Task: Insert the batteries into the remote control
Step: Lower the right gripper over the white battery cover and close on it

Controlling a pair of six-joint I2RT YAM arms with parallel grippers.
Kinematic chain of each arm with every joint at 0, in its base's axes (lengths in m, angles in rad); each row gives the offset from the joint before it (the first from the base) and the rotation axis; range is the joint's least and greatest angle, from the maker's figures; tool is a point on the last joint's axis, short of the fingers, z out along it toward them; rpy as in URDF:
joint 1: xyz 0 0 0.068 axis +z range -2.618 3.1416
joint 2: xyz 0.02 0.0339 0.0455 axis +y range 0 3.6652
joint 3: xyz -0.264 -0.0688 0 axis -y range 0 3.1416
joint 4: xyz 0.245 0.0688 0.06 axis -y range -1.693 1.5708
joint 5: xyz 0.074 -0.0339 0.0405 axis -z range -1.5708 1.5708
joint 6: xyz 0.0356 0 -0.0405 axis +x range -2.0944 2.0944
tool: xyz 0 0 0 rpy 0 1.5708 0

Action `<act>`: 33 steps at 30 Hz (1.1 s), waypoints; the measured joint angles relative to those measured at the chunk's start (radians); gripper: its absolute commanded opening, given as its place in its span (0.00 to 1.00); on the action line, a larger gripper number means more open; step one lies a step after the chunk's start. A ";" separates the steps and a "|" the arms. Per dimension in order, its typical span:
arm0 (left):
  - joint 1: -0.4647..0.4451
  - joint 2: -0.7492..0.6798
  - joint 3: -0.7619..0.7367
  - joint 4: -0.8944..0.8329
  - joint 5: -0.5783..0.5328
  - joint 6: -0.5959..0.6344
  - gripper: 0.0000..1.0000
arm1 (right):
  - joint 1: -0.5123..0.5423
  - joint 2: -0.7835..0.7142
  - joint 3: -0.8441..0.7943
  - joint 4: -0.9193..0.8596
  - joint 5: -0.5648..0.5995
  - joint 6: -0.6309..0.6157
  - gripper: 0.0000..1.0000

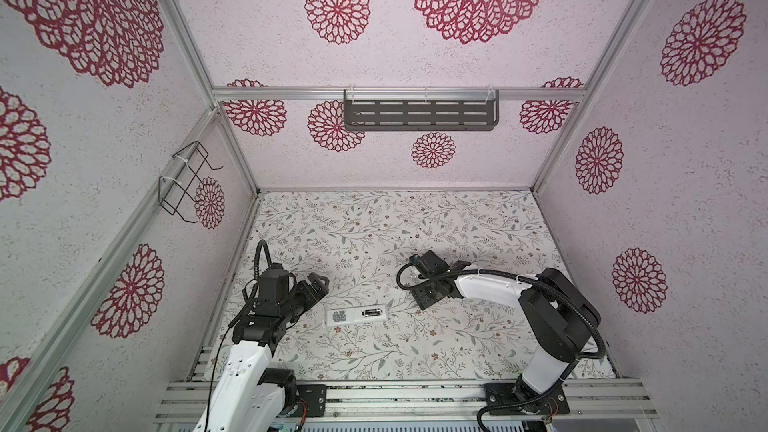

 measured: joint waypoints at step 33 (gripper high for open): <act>0.002 -0.019 -0.007 0.007 0.011 0.000 0.97 | 0.063 0.130 0.159 -0.010 -0.098 -0.210 0.34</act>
